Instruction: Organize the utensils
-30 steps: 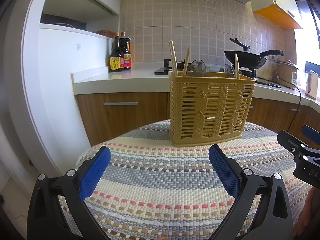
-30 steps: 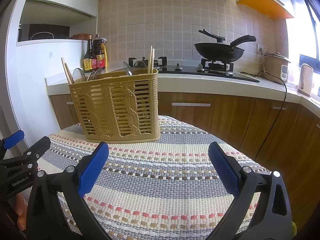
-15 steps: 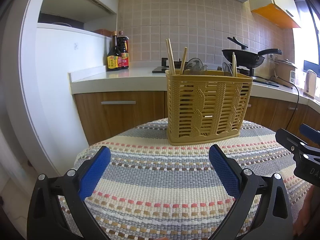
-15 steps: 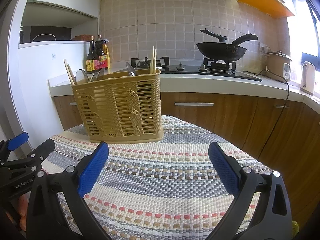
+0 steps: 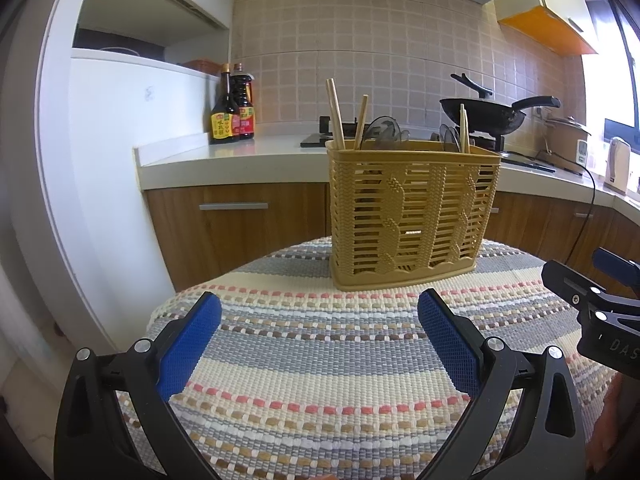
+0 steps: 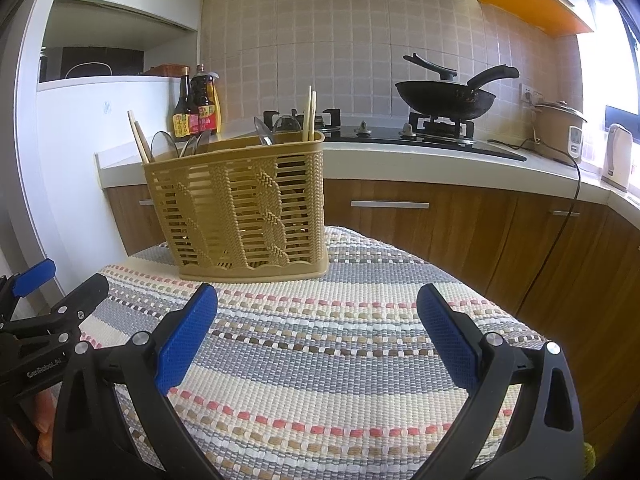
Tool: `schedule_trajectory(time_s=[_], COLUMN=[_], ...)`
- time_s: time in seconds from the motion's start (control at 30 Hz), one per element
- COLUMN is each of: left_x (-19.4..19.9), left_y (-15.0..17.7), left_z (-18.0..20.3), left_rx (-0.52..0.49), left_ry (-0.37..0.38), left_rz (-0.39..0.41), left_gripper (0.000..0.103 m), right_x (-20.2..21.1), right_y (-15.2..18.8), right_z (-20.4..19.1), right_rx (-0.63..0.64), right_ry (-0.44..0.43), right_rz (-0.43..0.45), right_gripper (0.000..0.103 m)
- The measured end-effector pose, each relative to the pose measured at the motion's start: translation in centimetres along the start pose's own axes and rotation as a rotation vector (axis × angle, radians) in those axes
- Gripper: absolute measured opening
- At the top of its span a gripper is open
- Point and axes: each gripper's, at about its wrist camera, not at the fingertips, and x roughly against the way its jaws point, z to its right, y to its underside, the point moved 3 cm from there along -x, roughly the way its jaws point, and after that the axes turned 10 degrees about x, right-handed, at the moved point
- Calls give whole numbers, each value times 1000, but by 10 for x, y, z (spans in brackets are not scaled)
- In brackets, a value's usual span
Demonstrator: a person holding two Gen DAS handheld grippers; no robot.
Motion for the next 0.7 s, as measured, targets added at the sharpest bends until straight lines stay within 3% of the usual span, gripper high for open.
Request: schedule_trajectory(time_s=[0.7], left_x=[0], left_y=[0], left_z=[3], left_rx=[-10], left_ry=[12], left_rz=[2], left_gripper=[95], right_x=[-6], right_y=[1], right_z=[2], right_rx=[-16], right_ry=[-6], right_rz=[-22], right_gripper=[95])
